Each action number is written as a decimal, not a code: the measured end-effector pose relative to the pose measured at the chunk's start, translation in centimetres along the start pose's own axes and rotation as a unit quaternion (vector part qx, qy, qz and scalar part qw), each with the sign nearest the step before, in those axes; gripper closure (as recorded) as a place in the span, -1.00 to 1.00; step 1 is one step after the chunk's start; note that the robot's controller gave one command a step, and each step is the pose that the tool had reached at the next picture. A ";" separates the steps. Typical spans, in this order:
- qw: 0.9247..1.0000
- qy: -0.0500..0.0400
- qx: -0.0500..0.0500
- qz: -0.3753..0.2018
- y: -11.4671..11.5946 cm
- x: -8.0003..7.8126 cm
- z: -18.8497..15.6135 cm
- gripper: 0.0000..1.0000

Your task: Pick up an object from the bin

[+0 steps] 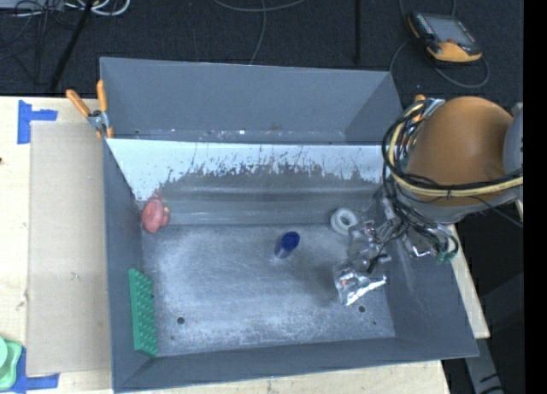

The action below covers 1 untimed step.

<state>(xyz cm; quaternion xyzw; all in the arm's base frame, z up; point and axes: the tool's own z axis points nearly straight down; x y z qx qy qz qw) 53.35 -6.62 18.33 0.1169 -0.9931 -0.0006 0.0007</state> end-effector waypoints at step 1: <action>0.995 -0.002 0.003 -0.096 -4.8 7.6 -8.7 1.00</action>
Offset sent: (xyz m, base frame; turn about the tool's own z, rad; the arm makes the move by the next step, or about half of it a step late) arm -0.0628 -0.0621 0.0848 -0.1978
